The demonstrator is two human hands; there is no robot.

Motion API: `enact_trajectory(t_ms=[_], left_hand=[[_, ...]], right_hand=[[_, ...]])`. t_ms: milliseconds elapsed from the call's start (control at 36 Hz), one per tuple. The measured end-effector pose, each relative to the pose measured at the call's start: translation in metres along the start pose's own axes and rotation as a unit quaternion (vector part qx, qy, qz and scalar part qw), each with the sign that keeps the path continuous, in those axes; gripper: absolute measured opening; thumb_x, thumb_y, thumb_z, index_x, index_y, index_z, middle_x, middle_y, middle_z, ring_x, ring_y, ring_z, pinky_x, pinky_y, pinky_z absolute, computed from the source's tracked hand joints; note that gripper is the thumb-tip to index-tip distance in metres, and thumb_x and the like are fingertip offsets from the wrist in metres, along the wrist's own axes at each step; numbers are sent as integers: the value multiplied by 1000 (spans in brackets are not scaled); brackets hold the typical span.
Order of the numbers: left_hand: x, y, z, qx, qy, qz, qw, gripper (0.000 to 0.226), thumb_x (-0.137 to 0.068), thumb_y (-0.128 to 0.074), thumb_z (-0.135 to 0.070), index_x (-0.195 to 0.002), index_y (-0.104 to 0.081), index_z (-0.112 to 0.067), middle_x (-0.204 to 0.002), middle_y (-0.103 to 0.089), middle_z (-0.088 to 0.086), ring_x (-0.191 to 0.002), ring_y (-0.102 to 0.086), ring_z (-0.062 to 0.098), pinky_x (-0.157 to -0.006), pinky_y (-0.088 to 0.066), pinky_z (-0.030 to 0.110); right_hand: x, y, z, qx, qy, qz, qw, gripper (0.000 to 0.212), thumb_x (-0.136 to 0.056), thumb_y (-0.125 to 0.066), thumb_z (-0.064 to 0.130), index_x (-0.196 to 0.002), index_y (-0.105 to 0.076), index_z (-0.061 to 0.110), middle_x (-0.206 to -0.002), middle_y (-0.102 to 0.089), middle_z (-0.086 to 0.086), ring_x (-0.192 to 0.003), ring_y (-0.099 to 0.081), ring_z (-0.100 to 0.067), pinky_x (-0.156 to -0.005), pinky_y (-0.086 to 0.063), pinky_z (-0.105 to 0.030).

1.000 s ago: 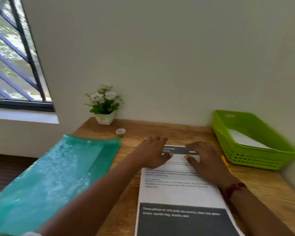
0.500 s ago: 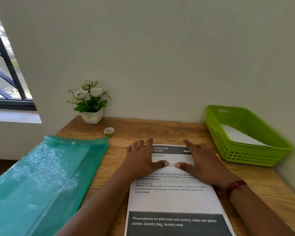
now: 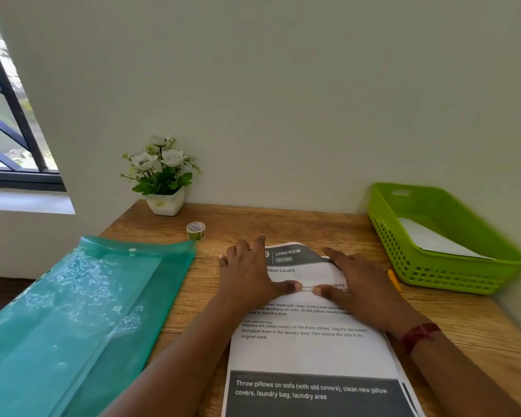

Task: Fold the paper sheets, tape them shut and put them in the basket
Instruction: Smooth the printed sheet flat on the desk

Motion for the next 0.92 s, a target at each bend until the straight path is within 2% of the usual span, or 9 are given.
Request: enact_trajectory(t_ms=[111,194,306,417,583,639,722,778,917], left_hand=[[2,5,-4,-7,-13,-16,1000,120,-63,-63,-83,-155,-7,-30,-156,-18,9,-145,-13,34,-117,-17,61],[6,9,-8,-21,-25,-20,999,116,-65,-64,-82,-154,-7,-35,-157,-13,7,-147,-8,34,-117,-14,64],[8,10,-10,-34,-27,-26,999,112,-66,-63,-82,-153,-10,-35,-159,-11,6,-148,-5,34,-116,-13,65],[9,9,-11,-30,-29,-23,999,103,-68,-65,-79,-149,-23,-30,-156,-19,7,-146,-12,33,-116,-18,63],[12,20,-17,-29,-42,-68,996,90,-67,-74,-70,-137,-34,-28,-146,-29,8,-141,-19,32,-118,-17,59],[16,24,-22,-30,-55,-83,995,85,-68,-78,-63,-134,-36,-28,-144,-32,7,-141,-19,32,-117,-17,61],[21,28,-29,-27,-69,-97,992,72,-72,-81,-50,-128,-41,-28,-137,-38,3,-136,-26,29,-116,-19,62],[23,31,-30,-27,-72,-111,991,64,-74,-81,-40,-124,-44,-28,-132,-43,0,-130,-33,24,-114,-25,60],[28,43,-26,-16,-77,-148,986,38,-82,-74,-21,-115,-55,-29,-119,-54,-10,-118,-44,14,-108,-34,54]], right_hand=[[0,3,4,-72,23,-48,996,76,-80,-67,60,-146,-37,37,-134,-56,4,-122,-49,-15,-103,-37,-34],[-3,2,4,-149,40,-70,986,76,-75,-80,45,-142,-47,32,-133,-57,10,-117,-52,-5,-96,-38,-22],[-5,4,6,-184,78,-86,976,72,-73,-84,37,-137,-52,31,-129,-57,15,-115,-51,3,-95,-35,-8],[-4,11,6,-218,106,-129,962,69,-67,-89,26,-129,-58,32,-126,-57,13,-116,-52,2,-97,-38,-9],[-1,30,3,-233,84,-217,944,80,-65,-90,16,-132,-51,36,-144,-39,11,-135,-31,3,-103,-18,2],[0,34,1,-227,82,-231,942,84,-65,-89,12,-133,-47,38,-145,-39,9,-138,-31,-2,-106,-20,-1],[-1,34,-4,-250,81,-234,936,84,-65,-87,2,-132,-51,38,-131,-54,7,-118,-54,-3,-97,-42,-13],[-1,34,-5,-225,96,-243,939,76,-65,-85,-3,-128,-58,31,-118,-63,6,-98,-59,0,-87,-43,-5],[3,40,0,-161,115,-274,941,46,-67,-83,-6,-107,-74,16,-92,-67,10,-80,-62,-4,-82,-41,-1]])
Point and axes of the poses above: each hand's wrist, its own x-axis away from the middle knuckle, its own y-axis out of the back of the hand, z = x × y, the point moved 7 cm from there along -x, towards the middle knuckle
